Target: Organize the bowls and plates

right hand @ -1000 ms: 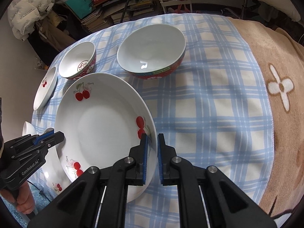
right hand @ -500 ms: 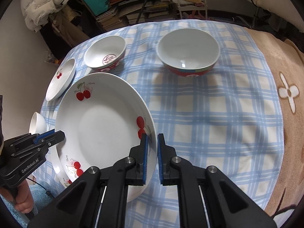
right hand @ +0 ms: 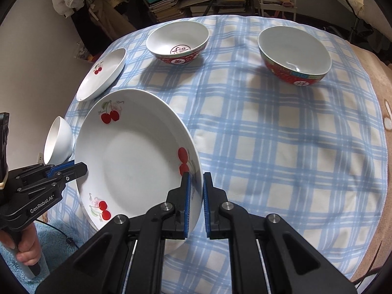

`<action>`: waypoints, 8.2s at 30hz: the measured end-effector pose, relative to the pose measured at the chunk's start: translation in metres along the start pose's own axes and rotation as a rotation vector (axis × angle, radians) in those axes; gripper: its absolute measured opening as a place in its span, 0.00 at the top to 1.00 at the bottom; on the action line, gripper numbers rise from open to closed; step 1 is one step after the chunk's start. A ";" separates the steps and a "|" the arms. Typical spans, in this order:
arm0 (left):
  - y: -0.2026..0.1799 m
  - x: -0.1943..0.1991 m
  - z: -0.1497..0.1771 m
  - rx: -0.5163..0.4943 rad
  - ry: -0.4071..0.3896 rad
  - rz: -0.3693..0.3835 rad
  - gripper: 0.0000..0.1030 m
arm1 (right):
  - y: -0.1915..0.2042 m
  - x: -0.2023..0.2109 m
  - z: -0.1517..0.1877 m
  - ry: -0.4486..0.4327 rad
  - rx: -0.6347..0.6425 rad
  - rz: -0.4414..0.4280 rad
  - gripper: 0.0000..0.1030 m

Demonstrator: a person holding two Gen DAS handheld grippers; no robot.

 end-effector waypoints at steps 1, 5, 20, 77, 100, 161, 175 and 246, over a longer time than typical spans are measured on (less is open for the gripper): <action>0.002 0.000 0.002 -0.001 0.001 -0.006 0.88 | 0.002 -0.002 0.001 0.002 -0.001 -0.003 0.89; 0.009 -0.004 0.008 0.001 0.014 -0.019 0.88 | 0.011 -0.009 0.003 0.014 0.008 -0.008 0.89; 0.040 -0.009 0.032 0.055 0.041 -0.028 0.88 | 0.041 -0.023 -0.001 0.005 0.031 -0.050 0.89; 0.063 -0.010 0.023 0.124 -0.033 -0.086 0.86 | 0.057 -0.020 -0.019 -0.100 0.083 0.022 0.55; 0.131 0.059 -0.029 0.205 -0.149 -0.150 0.14 | 0.108 0.021 -0.067 -0.207 0.224 0.065 0.01; 0.233 -0.125 -0.194 0.306 0.048 -0.036 0.82 | 0.156 -0.196 -0.229 0.099 0.183 -0.061 0.89; 0.213 -0.093 -0.172 0.296 0.058 -0.027 0.82 | 0.152 -0.164 -0.217 0.082 0.129 -0.074 0.89; 0.061 -0.011 0.023 0.117 0.012 -0.083 0.81 | 0.077 -0.028 0.002 0.022 0.058 0.016 0.87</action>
Point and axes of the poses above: each gripper's, at about its wrist camera, not at the fingertips, and x roughly against the way its jaws point, y to its left, z to its underside, the point moved 7 cm from there along -x, roughly the way its jaws point, and after that the axes turned 5 degrees about -z, right-handed, at the moved point
